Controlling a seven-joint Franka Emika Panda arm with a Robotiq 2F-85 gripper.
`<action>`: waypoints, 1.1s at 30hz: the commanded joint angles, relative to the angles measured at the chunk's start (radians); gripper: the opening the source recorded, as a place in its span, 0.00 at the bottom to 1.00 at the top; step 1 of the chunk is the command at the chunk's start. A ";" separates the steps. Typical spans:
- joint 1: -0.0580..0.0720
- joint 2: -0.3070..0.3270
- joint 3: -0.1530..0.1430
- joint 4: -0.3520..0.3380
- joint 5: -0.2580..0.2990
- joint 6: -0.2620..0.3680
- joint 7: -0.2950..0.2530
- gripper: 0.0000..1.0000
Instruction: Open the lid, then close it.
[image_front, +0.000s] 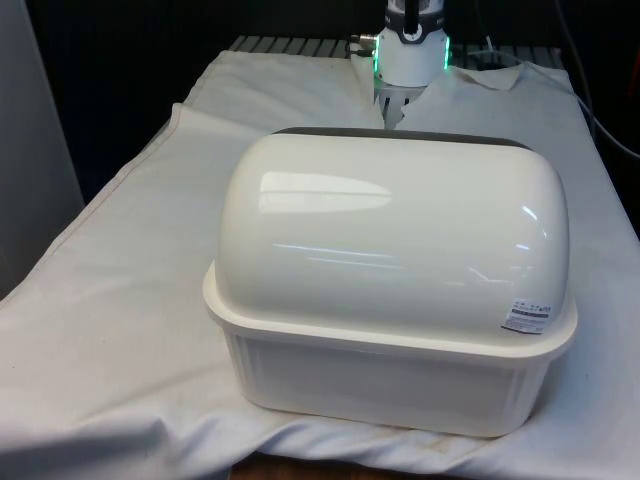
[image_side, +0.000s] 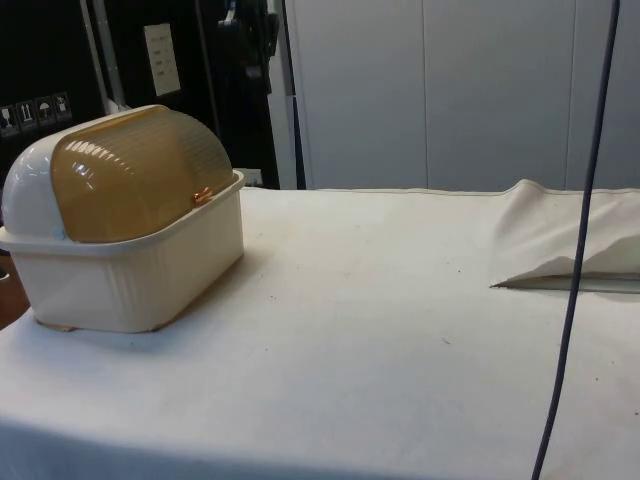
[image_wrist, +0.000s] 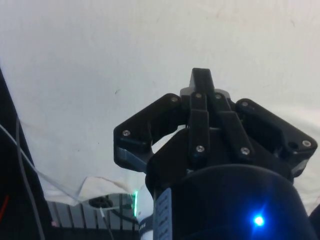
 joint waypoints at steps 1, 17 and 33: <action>0.001 0.003 0.001 -0.009 0.001 0.029 0.011 0.00; 0.001 0.026 0.011 -0.083 0.001 0.186 0.054 0.00; 0.003 0.061 0.015 -0.143 0.000 0.334 0.093 0.00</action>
